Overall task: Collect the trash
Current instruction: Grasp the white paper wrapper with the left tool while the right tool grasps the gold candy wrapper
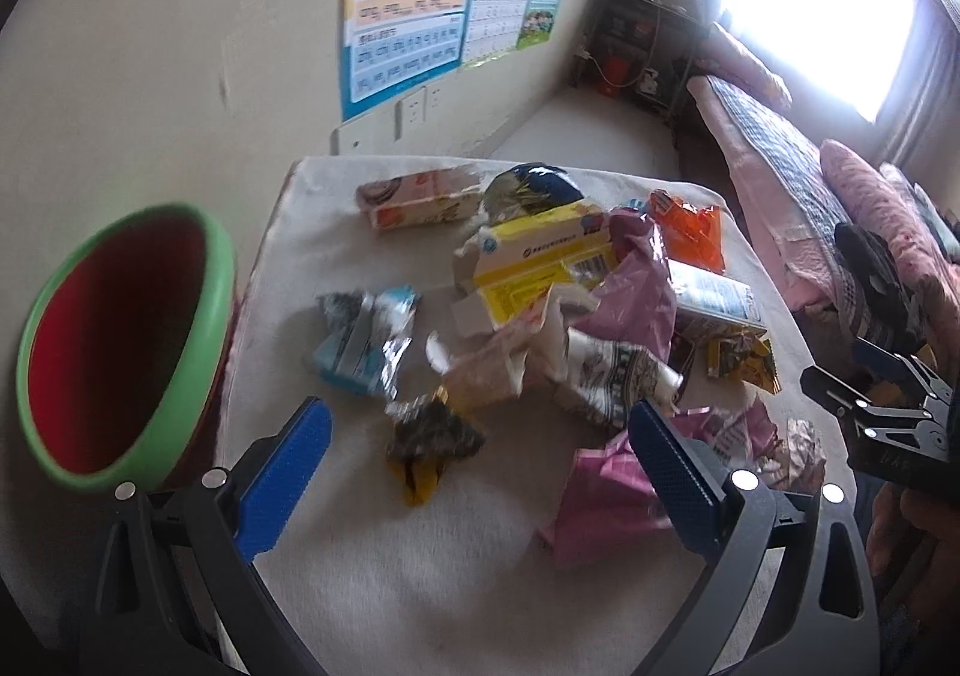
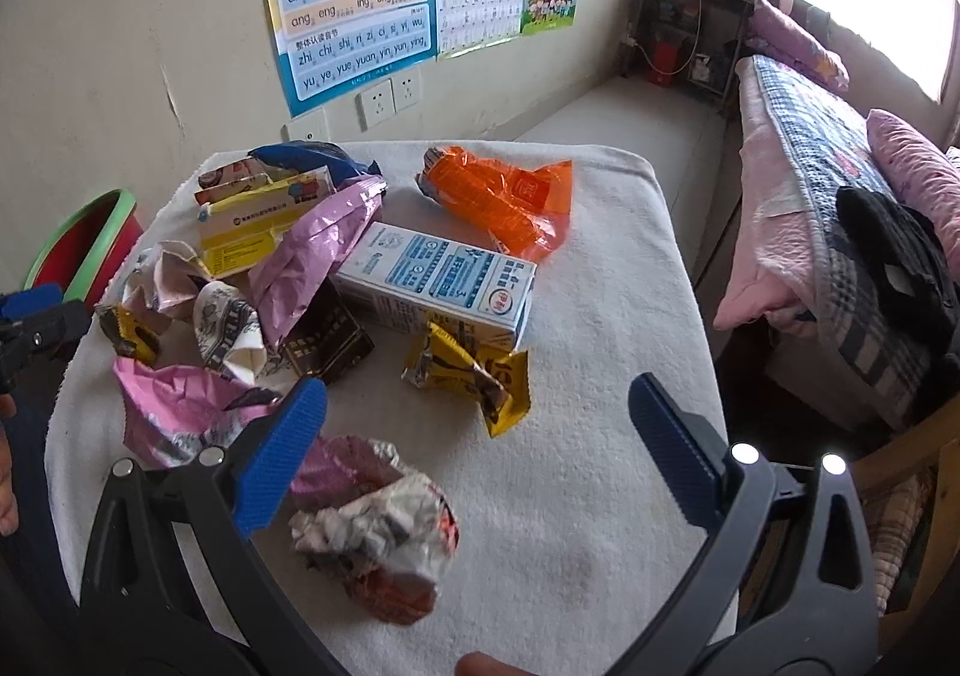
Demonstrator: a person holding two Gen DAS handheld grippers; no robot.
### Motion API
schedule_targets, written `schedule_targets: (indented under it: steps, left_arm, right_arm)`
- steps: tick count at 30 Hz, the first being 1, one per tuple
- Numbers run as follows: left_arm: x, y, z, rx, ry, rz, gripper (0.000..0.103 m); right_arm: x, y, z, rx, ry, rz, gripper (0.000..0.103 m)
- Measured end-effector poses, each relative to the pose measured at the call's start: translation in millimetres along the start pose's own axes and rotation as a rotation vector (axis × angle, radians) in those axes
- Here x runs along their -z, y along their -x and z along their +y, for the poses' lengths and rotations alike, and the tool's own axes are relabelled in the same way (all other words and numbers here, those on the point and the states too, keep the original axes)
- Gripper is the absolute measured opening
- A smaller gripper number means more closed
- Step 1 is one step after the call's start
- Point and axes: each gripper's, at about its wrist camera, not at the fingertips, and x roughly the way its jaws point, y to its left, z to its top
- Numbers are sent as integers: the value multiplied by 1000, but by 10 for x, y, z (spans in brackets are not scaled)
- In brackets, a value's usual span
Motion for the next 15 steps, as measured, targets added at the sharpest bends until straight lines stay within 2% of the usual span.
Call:
schedule_targets:
  steps: [5, 9, 15]
  left_arm:
    - [-177, -223, -120, 19, -73, 63, 95]
    - [-231, -399, -159, 17, -103, 116, 93]
    - [-246, -615, -192, 2, -145, 172, 75]
  right_arm:
    - [-63, -225, -21, -5, 3, 57, 98]
    - [-63, -394, -20, -4, 20, 100, 89]
    - [-59, -592, -62, -24, 26, 154, 74]
